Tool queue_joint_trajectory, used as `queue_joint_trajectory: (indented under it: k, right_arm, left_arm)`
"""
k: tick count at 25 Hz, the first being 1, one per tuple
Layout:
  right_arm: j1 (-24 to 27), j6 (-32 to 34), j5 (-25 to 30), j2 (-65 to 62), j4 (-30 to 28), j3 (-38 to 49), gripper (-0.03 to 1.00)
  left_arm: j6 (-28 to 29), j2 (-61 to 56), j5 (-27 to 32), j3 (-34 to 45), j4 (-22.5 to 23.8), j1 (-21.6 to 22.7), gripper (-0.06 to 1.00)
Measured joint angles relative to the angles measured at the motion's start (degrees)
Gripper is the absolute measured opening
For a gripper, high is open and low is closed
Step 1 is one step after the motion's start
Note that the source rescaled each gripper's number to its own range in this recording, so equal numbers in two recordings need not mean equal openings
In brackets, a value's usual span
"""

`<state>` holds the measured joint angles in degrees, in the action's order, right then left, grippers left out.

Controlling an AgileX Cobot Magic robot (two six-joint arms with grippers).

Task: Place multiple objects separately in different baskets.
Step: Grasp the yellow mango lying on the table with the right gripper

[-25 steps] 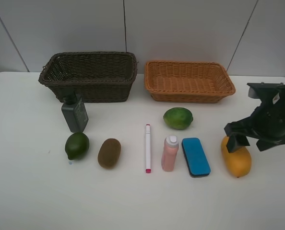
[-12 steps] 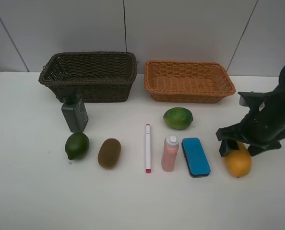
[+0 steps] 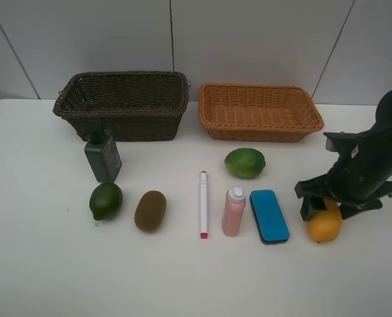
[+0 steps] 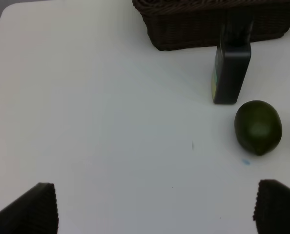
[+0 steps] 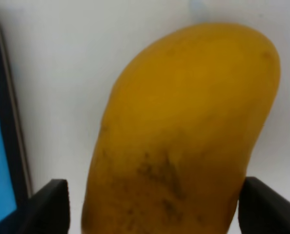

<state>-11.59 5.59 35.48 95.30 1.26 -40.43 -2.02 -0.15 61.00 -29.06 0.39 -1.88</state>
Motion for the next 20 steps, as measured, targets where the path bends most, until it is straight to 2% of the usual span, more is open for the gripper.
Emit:
queue_joint_trajectory:
  k: [11,16,20]
  right_arm:
    - [0.1,0.0,-1.2,0.1,0.1,0.0,0.79]
    - [0.1,0.0,-1.6,4.2,0.2,0.0,0.79]
    - [0.1,0.0,-3.7,6.1,1.3,-0.1,0.79]
  left_arm:
    - [0.0,0.0,0.0,0.0,0.0,0.0,1.0]
    - [0.0,0.0,0.0,0.0,0.0,0.0,1.0]
    - [0.0,0.0,0.0,0.0,0.0,0.0,1.0]
